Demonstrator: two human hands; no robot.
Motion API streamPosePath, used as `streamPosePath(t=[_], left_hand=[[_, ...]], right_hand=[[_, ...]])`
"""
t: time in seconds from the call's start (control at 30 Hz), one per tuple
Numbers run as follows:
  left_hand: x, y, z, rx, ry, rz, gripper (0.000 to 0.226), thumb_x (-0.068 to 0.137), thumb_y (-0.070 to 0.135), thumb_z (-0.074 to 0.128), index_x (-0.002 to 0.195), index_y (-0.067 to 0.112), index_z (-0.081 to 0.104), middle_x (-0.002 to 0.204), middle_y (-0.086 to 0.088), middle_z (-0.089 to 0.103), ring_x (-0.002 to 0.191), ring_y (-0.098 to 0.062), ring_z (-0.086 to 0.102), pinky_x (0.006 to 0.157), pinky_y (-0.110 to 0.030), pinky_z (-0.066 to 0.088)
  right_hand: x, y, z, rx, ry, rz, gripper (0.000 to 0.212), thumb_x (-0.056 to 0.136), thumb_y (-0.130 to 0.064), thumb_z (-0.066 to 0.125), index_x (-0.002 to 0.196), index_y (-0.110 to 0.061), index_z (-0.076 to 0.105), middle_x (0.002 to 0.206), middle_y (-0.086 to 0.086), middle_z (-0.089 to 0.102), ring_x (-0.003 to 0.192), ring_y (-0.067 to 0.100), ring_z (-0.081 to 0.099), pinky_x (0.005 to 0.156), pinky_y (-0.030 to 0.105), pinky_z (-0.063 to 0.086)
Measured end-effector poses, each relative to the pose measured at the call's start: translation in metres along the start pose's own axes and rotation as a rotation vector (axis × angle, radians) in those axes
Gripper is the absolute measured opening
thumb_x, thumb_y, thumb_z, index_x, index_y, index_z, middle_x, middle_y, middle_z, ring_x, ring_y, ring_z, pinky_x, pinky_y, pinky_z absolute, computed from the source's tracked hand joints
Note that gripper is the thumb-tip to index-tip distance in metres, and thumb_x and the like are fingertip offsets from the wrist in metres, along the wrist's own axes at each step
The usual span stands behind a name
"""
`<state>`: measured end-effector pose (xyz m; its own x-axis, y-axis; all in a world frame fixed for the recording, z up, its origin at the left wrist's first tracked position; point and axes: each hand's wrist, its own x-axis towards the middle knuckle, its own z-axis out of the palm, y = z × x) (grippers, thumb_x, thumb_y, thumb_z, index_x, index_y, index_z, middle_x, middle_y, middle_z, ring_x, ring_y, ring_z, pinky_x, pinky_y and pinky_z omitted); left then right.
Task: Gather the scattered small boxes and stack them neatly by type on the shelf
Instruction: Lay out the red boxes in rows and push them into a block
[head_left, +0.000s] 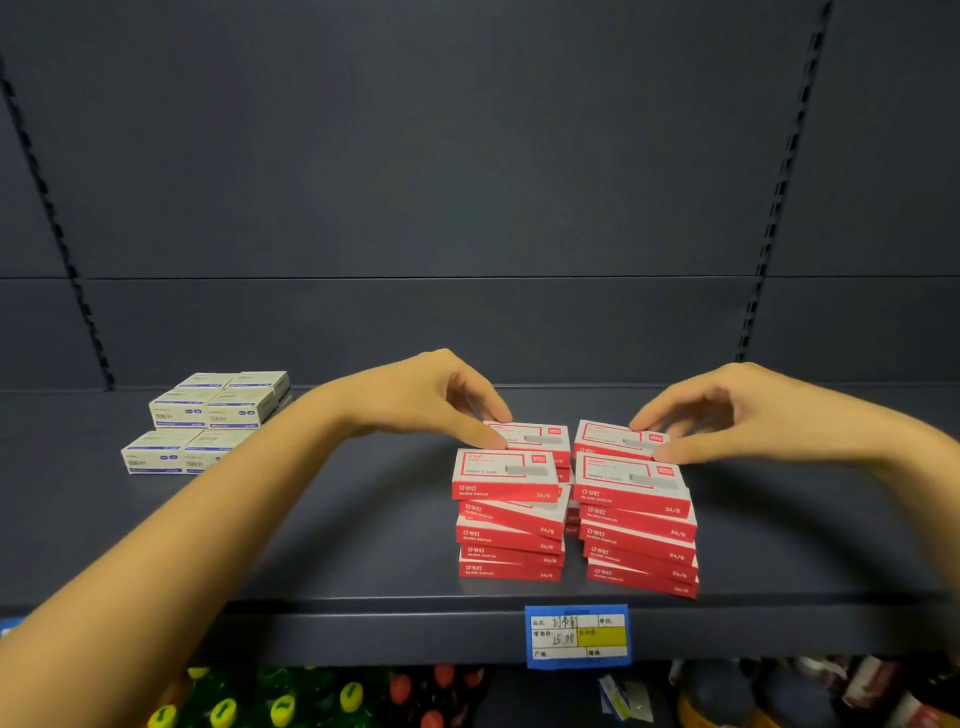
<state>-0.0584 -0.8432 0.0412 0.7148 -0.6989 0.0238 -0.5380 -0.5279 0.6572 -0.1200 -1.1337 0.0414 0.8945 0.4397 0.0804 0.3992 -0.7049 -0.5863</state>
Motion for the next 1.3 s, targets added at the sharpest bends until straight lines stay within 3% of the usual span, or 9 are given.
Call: streamPosePath(t=[0.2, 0.4, 0.53, 0.67, 0.73, 0.83, 0.93, 1.1, 1.3], left_hand=[[0.009, 0.0, -0.006, 0.077, -0.026, 0.047, 0.026, 0.077, 0.02, 0.072, 0.101, 0.01, 0.071, 0.091, 0.001, 0.075, 0.081, -0.011, 0.072, 0.074, -0.018, 0.055], [0.013, -0.01, -0.008, 0.138, 0.104, 0.085, 0.02, 0.074, 0.02, 0.075, 0.091, 0.01, 0.072, 0.086, -0.001, 0.075, 0.075, -0.015, 0.071, 0.075, -0.028, 0.059], [0.011, -0.03, -0.028, 0.108, 0.317, 0.092, 0.014, 0.069, 0.017, 0.078, 0.082, 0.02, 0.074, 0.078, 0.008, 0.074, 0.067, -0.009, 0.068, 0.068, -0.02, 0.057], [0.019, -0.06, -0.035, 0.095, 0.452, 0.031, 0.015, 0.066, 0.016, 0.079, 0.081, 0.019, 0.075, 0.075, 0.0, 0.075, 0.065, -0.013, 0.066, 0.068, -0.024, 0.055], [0.026, -0.076, -0.03, 0.131, 0.451, -0.024, 0.017, 0.065, 0.016, 0.079, 0.082, 0.016, 0.075, 0.076, -0.005, 0.074, 0.063, -0.01, 0.064, 0.068, -0.025, 0.055], [0.036, -0.094, -0.023, 0.146, 0.403, -0.098, 0.021, 0.065, 0.021, 0.08, 0.084, 0.015, 0.073, 0.076, -0.005, 0.073, 0.061, -0.006, 0.062, 0.067, -0.023, 0.053], [0.04, -0.109, -0.017, 0.111, 0.353, -0.123, 0.027, 0.066, 0.027, 0.08, 0.089, 0.015, 0.073, 0.08, -0.005, 0.074, 0.066, -0.012, 0.066, 0.071, -0.027, 0.055], [0.039, -0.122, -0.014, 0.048, 0.321, -0.077, 0.021, 0.073, 0.027, 0.076, 0.092, 0.019, 0.072, 0.087, -0.002, 0.075, 0.076, -0.014, 0.068, 0.074, -0.021, 0.055], [0.043, -0.127, -0.012, 0.06, 0.301, -0.037, 0.025, 0.08, 0.022, 0.07, 0.102, 0.012, 0.07, 0.101, 0.002, 0.072, 0.089, -0.007, 0.067, 0.084, -0.015, 0.052]], right_hand=[[0.004, 0.008, -0.002, -0.007, 0.056, -0.009, 0.044, 0.058, -0.051, 0.07, 0.095, -0.028, 0.071, 0.09, -0.014, 0.074, 0.084, 0.008, 0.071, 0.077, 0.02, 0.056], [0.012, 0.017, 0.0, 0.008, 0.108, -0.033, 0.042, 0.055, -0.05, 0.071, 0.09, -0.027, 0.072, 0.087, -0.008, 0.075, 0.083, 0.012, 0.071, 0.072, 0.019, 0.057], [0.022, 0.025, -0.007, 0.059, 0.238, -0.07, 0.018, 0.067, -0.026, 0.077, 0.086, -0.027, 0.075, 0.086, -0.006, 0.075, 0.081, 0.013, 0.071, 0.072, 0.019, 0.056], [0.05, 0.031, -0.008, 0.119, 0.325, -0.091, 0.021, 0.069, -0.01, 0.076, 0.086, -0.022, 0.076, 0.085, -0.001, 0.075, 0.075, 0.012, 0.071, 0.073, 0.015, 0.054], [0.07, 0.035, -0.001, 0.097, 0.321, -0.068, 0.021, 0.069, -0.01, 0.077, 0.086, -0.022, 0.075, 0.083, 0.002, 0.076, 0.074, 0.012, 0.071, 0.073, 0.015, 0.055], [0.098, 0.045, 0.012, 0.017, 0.283, -0.015, 0.019, 0.071, -0.015, 0.077, 0.088, -0.022, 0.074, 0.08, -0.008, 0.074, 0.075, 0.01, 0.07, 0.077, 0.021, 0.056], [0.118, 0.058, 0.025, -0.05, 0.205, 0.027, 0.023, 0.073, -0.023, 0.076, 0.095, -0.02, 0.073, 0.085, -0.01, 0.072, 0.078, 0.007, 0.069, 0.079, 0.024, 0.057], [0.135, 0.077, 0.04, -0.025, 0.135, 0.027, 0.028, 0.077, -0.027, 0.072, 0.104, -0.021, 0.07, 0.102, -0.009, 0.069, 0.086, 0.003, 0.068, 0.074, 0.015, 0.055], [0.146, 0.077, 0.051, -0.007, 0.128, -0.038, 0.025, 0.081, -0.026, 0.068, 0.106, -0.027, 0.069, 0.1, -0.02, 0.064, 0.094, -0.001, 0.063, 0.078, 0.009, 0.05]])
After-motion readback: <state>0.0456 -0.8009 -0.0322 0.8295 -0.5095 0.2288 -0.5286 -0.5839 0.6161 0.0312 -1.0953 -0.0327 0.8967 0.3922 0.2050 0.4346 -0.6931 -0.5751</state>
